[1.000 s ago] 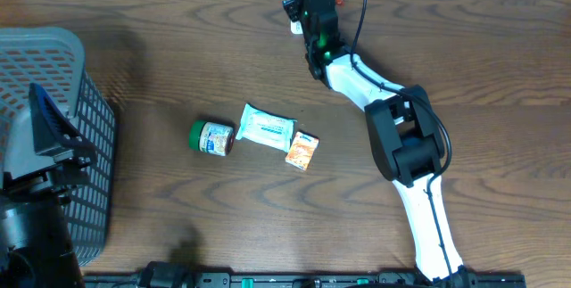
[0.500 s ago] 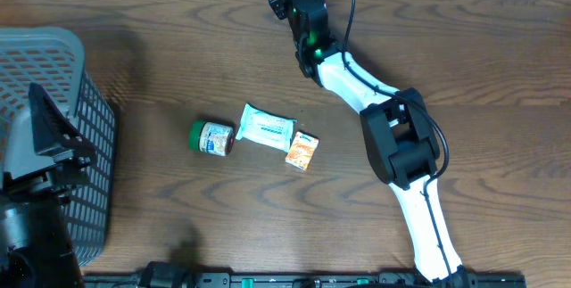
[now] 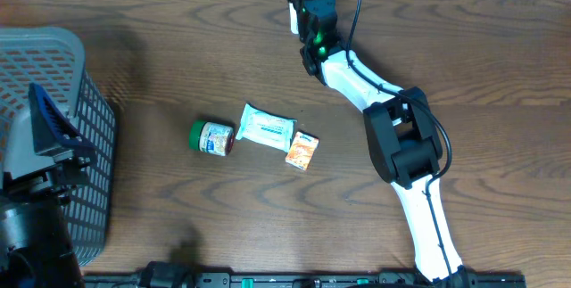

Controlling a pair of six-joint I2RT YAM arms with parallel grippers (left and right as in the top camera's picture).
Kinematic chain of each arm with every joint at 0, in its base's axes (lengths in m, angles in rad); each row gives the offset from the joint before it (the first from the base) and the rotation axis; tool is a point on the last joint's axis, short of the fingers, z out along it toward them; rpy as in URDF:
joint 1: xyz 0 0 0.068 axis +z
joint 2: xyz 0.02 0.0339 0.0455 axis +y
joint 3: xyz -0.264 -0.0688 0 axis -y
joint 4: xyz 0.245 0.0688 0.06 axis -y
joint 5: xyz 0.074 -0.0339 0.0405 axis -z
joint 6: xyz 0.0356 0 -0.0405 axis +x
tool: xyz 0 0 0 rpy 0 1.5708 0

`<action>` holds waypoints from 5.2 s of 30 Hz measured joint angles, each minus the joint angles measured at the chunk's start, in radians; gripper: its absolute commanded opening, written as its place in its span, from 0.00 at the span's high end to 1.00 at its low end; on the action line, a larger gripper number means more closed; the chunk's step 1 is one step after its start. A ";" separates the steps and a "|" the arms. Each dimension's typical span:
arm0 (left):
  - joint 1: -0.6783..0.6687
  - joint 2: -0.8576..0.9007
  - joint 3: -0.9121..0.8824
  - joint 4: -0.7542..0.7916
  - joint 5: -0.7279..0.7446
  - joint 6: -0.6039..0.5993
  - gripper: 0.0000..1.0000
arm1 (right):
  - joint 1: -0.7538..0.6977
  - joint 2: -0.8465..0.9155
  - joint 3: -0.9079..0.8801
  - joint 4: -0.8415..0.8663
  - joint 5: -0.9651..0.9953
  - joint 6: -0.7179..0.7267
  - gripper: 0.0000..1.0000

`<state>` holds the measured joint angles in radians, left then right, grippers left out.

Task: Scan the item barcode
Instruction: 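Move the bar to the right table edge and release it, then reach the right gripper over to the Kleenex pack, then close the right gripper on the Kleenex pack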

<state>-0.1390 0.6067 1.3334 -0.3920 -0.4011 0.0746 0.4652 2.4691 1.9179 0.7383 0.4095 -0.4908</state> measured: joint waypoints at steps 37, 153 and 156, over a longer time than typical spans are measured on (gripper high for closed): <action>0.000 0.001 -0.001 0.030 0.000 0.000 0.16 | -0.659 -0.295 -0.066 -1.679 0.638 0.709 0.99; 0.000 0.001 -0.001 0.034 0.000 0.000 0.15 | 0.281 -0.328 -0.236 -1.889 -0.365 0.825 0.01; 0.000 0.001 -0.001 0.034 0.000 0.000 0.16 | 0.282 -0.328 -0.263 -1.849 -0.357 0.824 0.01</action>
<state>-0.1390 0.6079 1.3327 -0.3584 -0.4011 0.0746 0.7467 2.1410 1.6547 -1.1103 0.0525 0.3336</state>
